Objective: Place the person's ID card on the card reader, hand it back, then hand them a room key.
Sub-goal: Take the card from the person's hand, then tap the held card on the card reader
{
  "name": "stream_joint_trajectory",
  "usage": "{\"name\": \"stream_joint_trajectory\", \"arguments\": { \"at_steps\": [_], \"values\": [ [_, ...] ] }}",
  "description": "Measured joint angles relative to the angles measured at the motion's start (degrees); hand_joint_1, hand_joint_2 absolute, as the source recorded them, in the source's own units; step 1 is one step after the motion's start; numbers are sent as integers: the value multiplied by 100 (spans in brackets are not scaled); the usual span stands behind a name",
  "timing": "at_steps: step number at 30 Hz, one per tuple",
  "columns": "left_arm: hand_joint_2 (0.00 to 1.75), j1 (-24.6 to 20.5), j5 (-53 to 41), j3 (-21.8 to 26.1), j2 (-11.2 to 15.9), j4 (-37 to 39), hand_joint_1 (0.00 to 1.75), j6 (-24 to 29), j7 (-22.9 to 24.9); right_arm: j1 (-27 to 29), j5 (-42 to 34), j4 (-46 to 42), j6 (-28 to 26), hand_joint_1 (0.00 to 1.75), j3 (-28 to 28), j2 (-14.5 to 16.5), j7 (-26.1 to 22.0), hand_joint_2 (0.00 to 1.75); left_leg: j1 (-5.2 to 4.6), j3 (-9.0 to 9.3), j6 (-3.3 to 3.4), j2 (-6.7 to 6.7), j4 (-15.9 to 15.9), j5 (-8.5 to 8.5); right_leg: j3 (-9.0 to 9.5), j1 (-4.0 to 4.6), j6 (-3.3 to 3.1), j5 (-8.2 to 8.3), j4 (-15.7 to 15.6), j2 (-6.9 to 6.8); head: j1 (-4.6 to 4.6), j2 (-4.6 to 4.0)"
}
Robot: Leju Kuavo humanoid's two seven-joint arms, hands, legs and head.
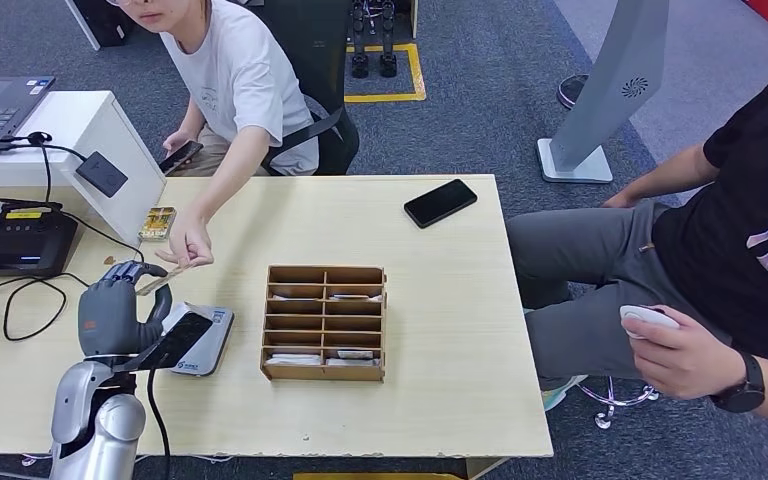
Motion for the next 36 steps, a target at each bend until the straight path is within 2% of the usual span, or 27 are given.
{"name": "stream_joint_trajectory", "arguments": {
  "at_steps": [5, 11, 13, 18, 23, 29, 36],
  "values": [
    [175, -15, 44, 11, 0, -2, 175, 3, -11, 0, 31, 0, 0, 0, -3, 1, -1, 0, 0, 0, 0, 0, 0, 0, 0, 0, 0, 0, 0, 0, 0, 0],
    [175, -1, 533, 72, -5, -40, 175, -95, -259, 0, 103, 0, -3, 0, -10, 2, -7, 0, 0, -1, 0, 0, 0, 0, 0, 0, 0, 0, 0, 0, 0, 0],
    [175, 2, 934, 118, -24, -64, 175, -418, -315, 0, 124, 0, -6, 0, -38, 3, -5, 0, 0, 0, 0, 0, 0, 0, 0, 0, 0, 0, 0, 0, 0, 0],
    [175, 10, 2455, 174, -155, -107, 175, -1796, -95, 0, 132, 0, -7, 0, -169, 8, 7, 0, 0, -1, 0, -1, 0, 0, 1, 0, 0, 0, 0, -1, 1, 0],
    [175, 43, 3420, 203, -216, -121, 175, -2370, 254, -1, 196, 0, -3, 0, -289, 17, 4, 0, 0, 0, 0, -1, 0, 0, 1, 0, 1, 1, 0, -1, 1, 0],
    [175, 100, 3541, 246, -154, 75, 175, -2345, 753, -16, 343, 0, 2, 0, -417, 23, 4, 0, 1, -1, 0, -1, 0, 0, -1, 0, 0, 0, 0, -1, -1, 0],
    [175, 99, 3421, 260, -146, 316, 175, -2238, 822, -32, 390, 0, 2, 0, -471, 25, 5, 0, 0, -2, 0, -1, 0, 0, -1, 0, 1, 0, 0, -1, 1, 0]
  ]
}}
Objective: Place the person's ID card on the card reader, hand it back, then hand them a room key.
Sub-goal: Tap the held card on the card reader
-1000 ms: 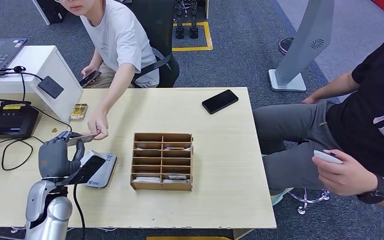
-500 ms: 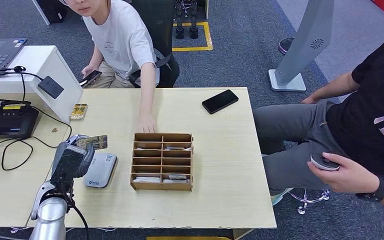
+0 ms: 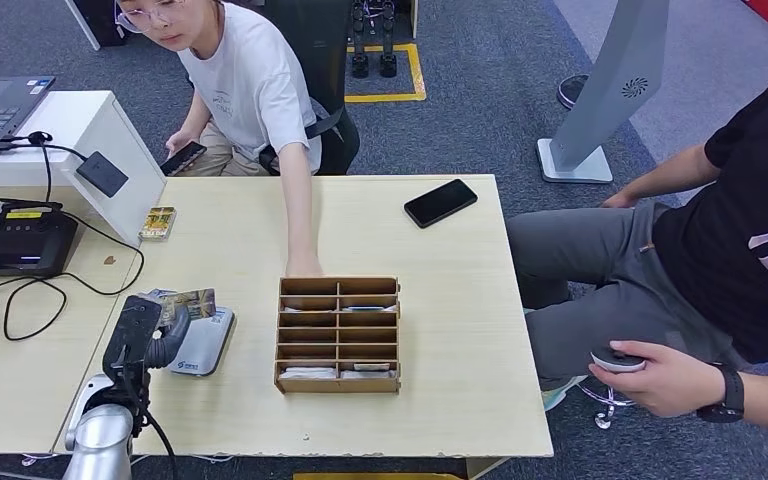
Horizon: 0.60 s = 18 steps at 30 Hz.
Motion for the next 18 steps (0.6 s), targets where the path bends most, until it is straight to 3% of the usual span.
{"name": "stream_joint_trajectory", "arguments": {
  "at_steps": [8, 18],
  "values": [
    [175, -106, -1010, 5, 11, 240, 175, 486, 259, -13, 71, 0, -2, 0, -63, 4, -4, 0, 0, 0, 0, -1, 0, 0, -1, 0, 0, 0, 0, -1, 0, -1],
    [175, -291, -1821, 352, 2, 864, 175, 805, 211, -39, 250, 0, -2, 0, -116, 8, -1, 0, 1, 0, 0, 0, 0, 0, -1, 1, -1, 0, 0, 1, -1, 0]
  ]
}}
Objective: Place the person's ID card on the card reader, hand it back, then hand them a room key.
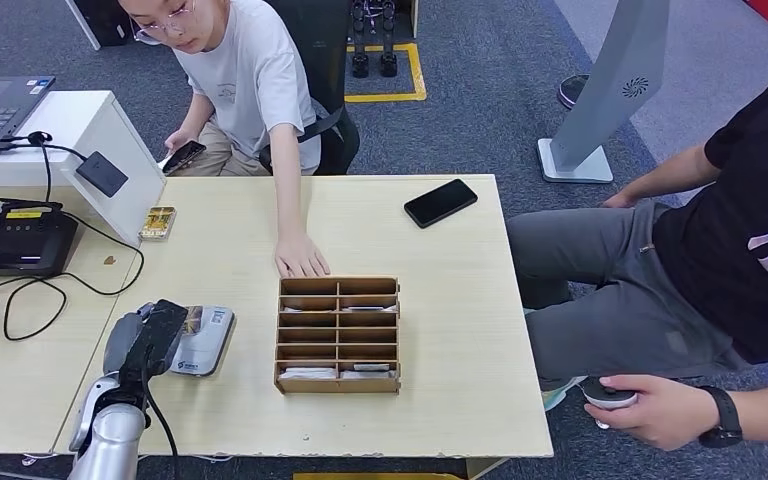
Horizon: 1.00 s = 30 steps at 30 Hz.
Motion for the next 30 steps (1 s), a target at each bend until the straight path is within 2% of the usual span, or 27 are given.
{"name": "stream_joint_trajectory", "arguments": {
  "at_steps": [7, 19, 25, 30],
  "values": [
    [175, -113, -456, 151, -20, 145, 175, 184, 114, -6, 59, 0, 2, 0, -73, 9, -1, 0, -1, 0, 0, 0, 0, 0, 1, -1, 0, 0, 0, 0, 1, -1],
    [175, -285, -1301, 837, -22, 495, 175, 372, 161, -23, 281, 0, 2, 0, -159, 20, -20, 0, 0, 6, -1, 0, -1, 0, 5, 0, 0, 0, 2, 0, 0, 0],
    [175, -331, -2192, 945, -13, 754, 175, 704, 437, -27, 326, -2, 1, 0, -266, 42, -33, 0, 0, 10, -1, 0, -1, 0, 9, -1, 0, 0, 2, -1, 0, 0],
    [175, -333, -2408, 946, -8, 868, 175, 793, 535, -28, 374, -2, 0, 0, -275, 48, -33, 0, 0, 10, -3, 0, -1, 2, 10, 0, 0, 0, 2, -1, 0, 0]
  ]
}}
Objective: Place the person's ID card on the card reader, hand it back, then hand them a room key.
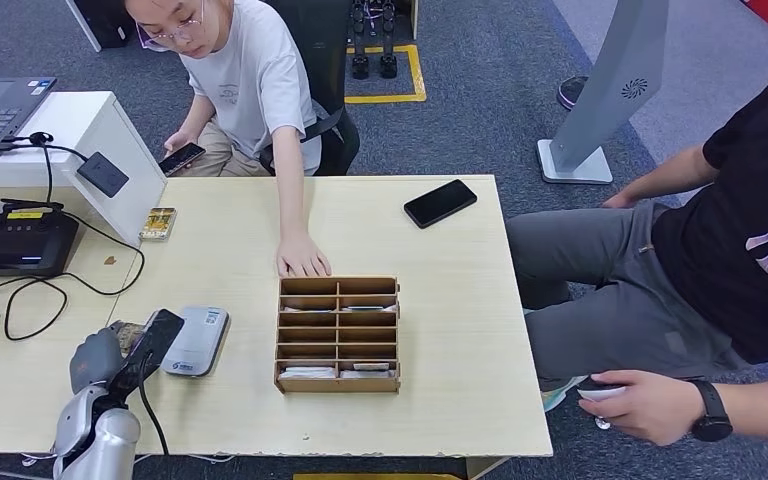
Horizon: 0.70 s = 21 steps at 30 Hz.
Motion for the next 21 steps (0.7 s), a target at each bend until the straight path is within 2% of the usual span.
{"name": "stream_joint_trajectory", "arguments": {
  "at_steps": [8, 16, 18, 21],
  "values": [
    [175, -36, -490, 0, 10, 229, 175, 4, -33, -5, 65, 0, 5, 0, -85, 5, -4, 0, 0, 1, 0, 0, 0, 0, 1, 0, 0, 0, 0, 0, 0, 0],
    [175, -31, -251, 0, -43, 257, 175, -75, -259, -15, 191, 0, 20, 0, -196, 7, -8, 0, 0, 2, 0, -1, 0, 1, 3, 0, 0, 0, 0, -2, 0, 0],
    [175, -19, 41, 1, -63, 222, 175, -143, -404, -18, 248, 0, 20, 0, -243, 8, -16, 0, 0, 3, -1, -1, 0, 1, 4, 0, 0, 0, 0, -2, -1, 0],
    [175, 39, 1223, 35, -144, -1, 175, -384, -859, -18, 337, 0, 21, 0, -285, 9, -25, 0, 0, 1, 0, -2, 0, 2, 3, 0, 0, 0, 0, -3, -1, 0]
  ]
}}
